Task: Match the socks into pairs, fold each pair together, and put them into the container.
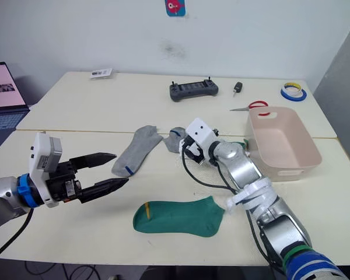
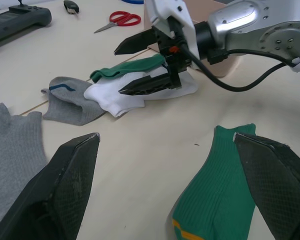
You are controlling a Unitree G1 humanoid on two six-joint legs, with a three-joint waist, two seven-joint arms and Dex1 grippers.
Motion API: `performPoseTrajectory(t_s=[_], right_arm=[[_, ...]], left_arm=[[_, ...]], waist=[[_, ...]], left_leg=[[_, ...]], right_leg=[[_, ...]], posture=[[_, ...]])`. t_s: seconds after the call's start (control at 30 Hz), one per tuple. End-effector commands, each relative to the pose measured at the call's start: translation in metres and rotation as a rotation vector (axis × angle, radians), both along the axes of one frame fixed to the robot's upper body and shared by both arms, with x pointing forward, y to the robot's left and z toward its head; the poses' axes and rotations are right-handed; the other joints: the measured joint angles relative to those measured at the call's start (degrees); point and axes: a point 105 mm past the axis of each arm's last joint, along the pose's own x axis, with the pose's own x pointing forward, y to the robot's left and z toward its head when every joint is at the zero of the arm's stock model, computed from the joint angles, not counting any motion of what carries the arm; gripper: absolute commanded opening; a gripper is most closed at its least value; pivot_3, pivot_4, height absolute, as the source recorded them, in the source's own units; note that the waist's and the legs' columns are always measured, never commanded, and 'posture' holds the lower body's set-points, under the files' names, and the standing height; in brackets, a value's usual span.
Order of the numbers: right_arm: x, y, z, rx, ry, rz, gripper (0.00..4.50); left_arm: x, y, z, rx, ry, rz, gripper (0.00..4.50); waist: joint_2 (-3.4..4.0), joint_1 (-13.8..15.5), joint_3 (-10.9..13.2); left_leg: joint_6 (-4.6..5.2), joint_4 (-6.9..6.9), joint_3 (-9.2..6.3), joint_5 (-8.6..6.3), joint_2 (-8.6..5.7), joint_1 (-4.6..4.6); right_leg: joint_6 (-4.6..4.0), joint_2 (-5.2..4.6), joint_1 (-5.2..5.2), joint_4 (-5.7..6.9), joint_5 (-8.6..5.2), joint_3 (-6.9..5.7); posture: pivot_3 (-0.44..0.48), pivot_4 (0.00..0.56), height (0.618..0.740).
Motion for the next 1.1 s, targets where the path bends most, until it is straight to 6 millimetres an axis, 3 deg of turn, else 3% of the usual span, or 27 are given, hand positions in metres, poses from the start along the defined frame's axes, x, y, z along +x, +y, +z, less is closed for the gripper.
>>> performPoseTrajectory(t_s=[0.03, 0.37, 0.4, 0.63, 0.73, 0.93, 1.1], right_arm=[[0.011, -0.002, 0.017, 0.023, -0.056, -0.012, 3.87], [0.017, -0.001, 0.016, 0.065, -0.022, -0.02, 0.22], [0.016, 0.0, 0.017, 0.08, -0.013, -0.016, 0.07], [0.009, 0.004, 0.012, 0.096, 0.031, 0.024, 0.07], [0.006, 0.003, 0.008, 0.059, 0.017, 0.045, 0.8], [0.0, 0.006, 0.007, 0.061, 0.032, 0.057, 2.81], [0.004, 0.009, 0.013, 0.075, 0.024, 0.045, 2.81]], left_arm=[[-0.003, -0.004, 0.01, -0.002, -0.052, -0.013, 4.5], [-0.001, -0.005, 0.009, -0.012, -0.06, -0.006, 4.5], [-0.001, -0.004, 0.01, -0.01, -0.06, -0.005, 4.5], [-0.001, -0.001, 0.007, -0.003, -0.056, 0.005, 4.5], [-0.001, 0.0, 0.006, -0.002, -0.051, 0.008, 4.5], [-0.003, 0.003, 0.002, 0.002, -0.039, 0.018, 4.5], [-0.004, 0.002, 0.001, 0.004, -0.037, 0.018, 4.5]], waist=[[0.0, -0.1, 0.0], [0.01, -0.1, 0.0], [0.01, -0.1, 0.0], [0.01, -0.1, 0.0], [0.02, -0.1, 0.0], [0.02, -0.1, 0.0], [0.02, -0.1, 0.0]], left_leg=[[0.0, 0.0, 0.0, 0.0, 0.0, 0.0], [0.0, 0.0, 0.0, 0.0, 0.01, 0.01], [0.01, 0.0, 0.0, 0.0, 0.01, 0.01], [0.0, 0.0, 0.0, 0.0, 0.01, 0.01], [0.01, 0.0, -0.01, 0.0, 0.01, 0.01], [0.01, 0.0, -0.01, 0.0, 0.02, 0.01], [0.01, -0.01, -0.01, 0.0, 0.01, 0.0]], right_leg=[[0.0, 0.0, 0.0, 0.01, 0.0, 0.0], [0.0, 0.01, -0.02, 0.05, 0.0, 0.0], [0.0, 0.01, -0.03, 0.05, 0.0, -0.01], [0.0, 0.01, -0.03, 0.05, 0.0, -0.01], [-0.01, 0.01, -0.03, 0.05, 0.0, -0.01], [-0.01, 0.01, -0.04, 0.05, 0.0, 0.0], [-0.01, 0.01, -0.04, 0.05, 0.0, 0.0]], posture=[[0.0, 0.15, 0.737], [0.0, 0.15, 0.737], [0.0, 0.15, 0.737], [0.0, 0.15, 0.737], [0.0, 0.15, 0.737], [0.0, 0.15, 0.737], [0.0, 0.15, 0.737]])
